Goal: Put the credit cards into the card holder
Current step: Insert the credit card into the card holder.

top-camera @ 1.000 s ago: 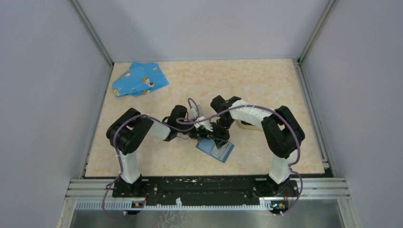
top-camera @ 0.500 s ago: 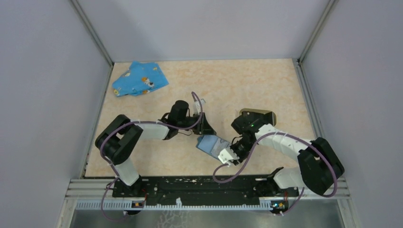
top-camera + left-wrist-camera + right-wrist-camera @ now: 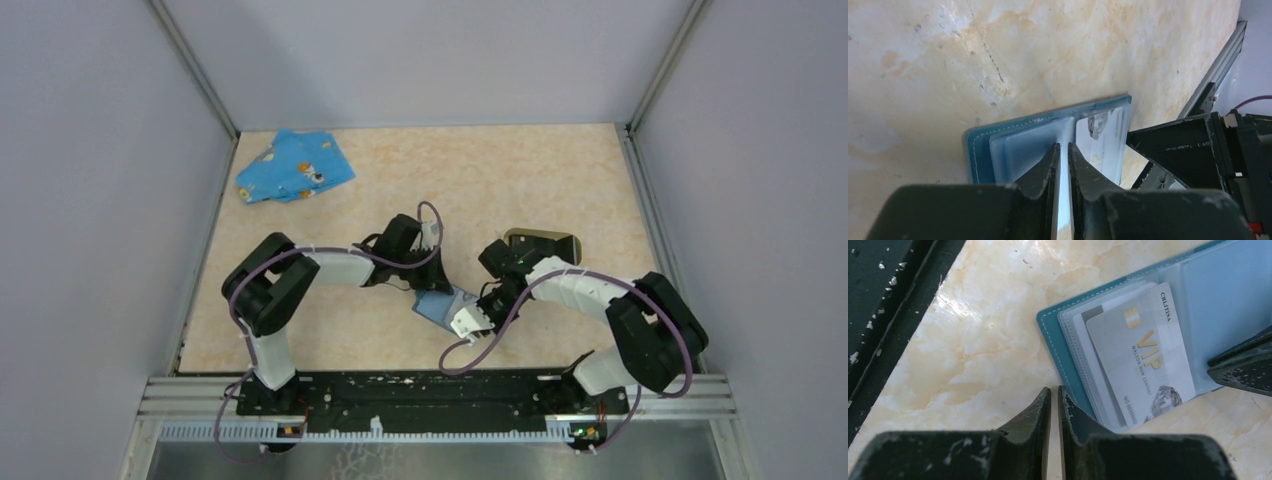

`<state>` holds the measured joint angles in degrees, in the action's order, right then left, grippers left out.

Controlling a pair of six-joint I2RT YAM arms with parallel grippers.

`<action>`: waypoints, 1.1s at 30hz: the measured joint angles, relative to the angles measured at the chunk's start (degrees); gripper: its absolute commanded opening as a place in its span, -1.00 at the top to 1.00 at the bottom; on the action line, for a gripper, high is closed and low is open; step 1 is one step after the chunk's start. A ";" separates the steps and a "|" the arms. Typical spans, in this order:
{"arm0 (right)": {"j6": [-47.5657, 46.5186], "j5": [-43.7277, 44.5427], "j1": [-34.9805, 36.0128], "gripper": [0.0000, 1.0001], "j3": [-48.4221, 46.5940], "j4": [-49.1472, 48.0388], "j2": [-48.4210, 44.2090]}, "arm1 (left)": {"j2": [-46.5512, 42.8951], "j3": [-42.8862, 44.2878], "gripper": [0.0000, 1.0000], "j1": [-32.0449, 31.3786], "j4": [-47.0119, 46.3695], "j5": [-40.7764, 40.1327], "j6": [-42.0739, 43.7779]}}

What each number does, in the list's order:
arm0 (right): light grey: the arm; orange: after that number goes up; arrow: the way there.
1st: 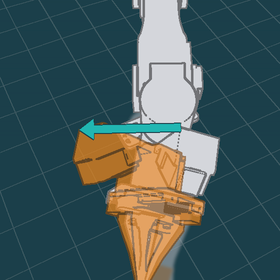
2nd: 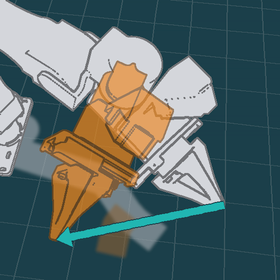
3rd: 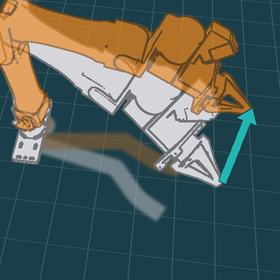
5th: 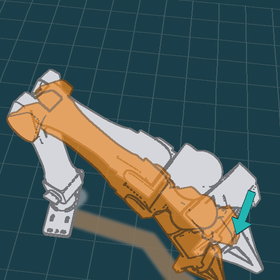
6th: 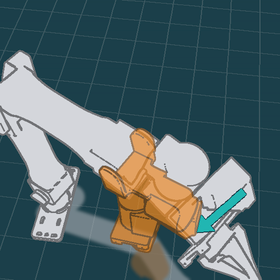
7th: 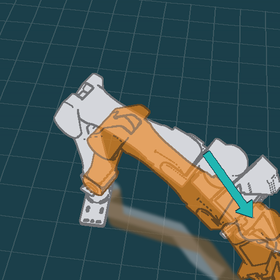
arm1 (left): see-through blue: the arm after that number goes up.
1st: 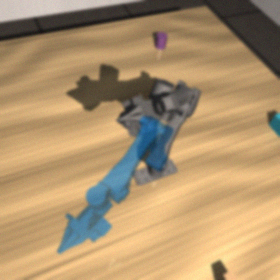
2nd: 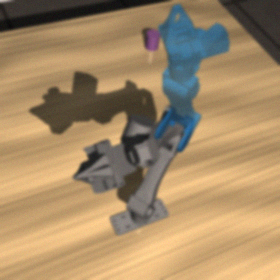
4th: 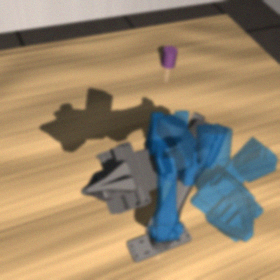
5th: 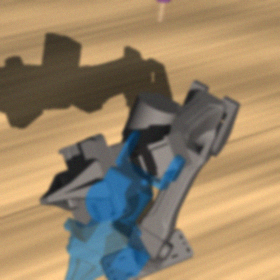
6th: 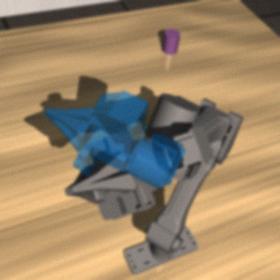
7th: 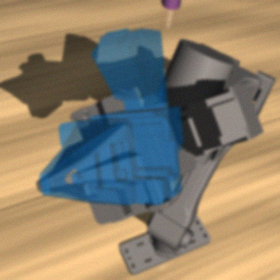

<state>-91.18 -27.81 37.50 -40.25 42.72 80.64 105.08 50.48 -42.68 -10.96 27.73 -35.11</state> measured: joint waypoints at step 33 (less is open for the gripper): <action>7.56 3.17 -2.89 0.77 -1.14 -3.15 0.74 | 0.94 2.32 0.42 -3.37 0.92 2.75 -2.38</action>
<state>-83.61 -24.64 34.61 -41.39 39.57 81.38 106.02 52.80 -46.04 -10.04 30.48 -37.50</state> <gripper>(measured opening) 0.099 0.274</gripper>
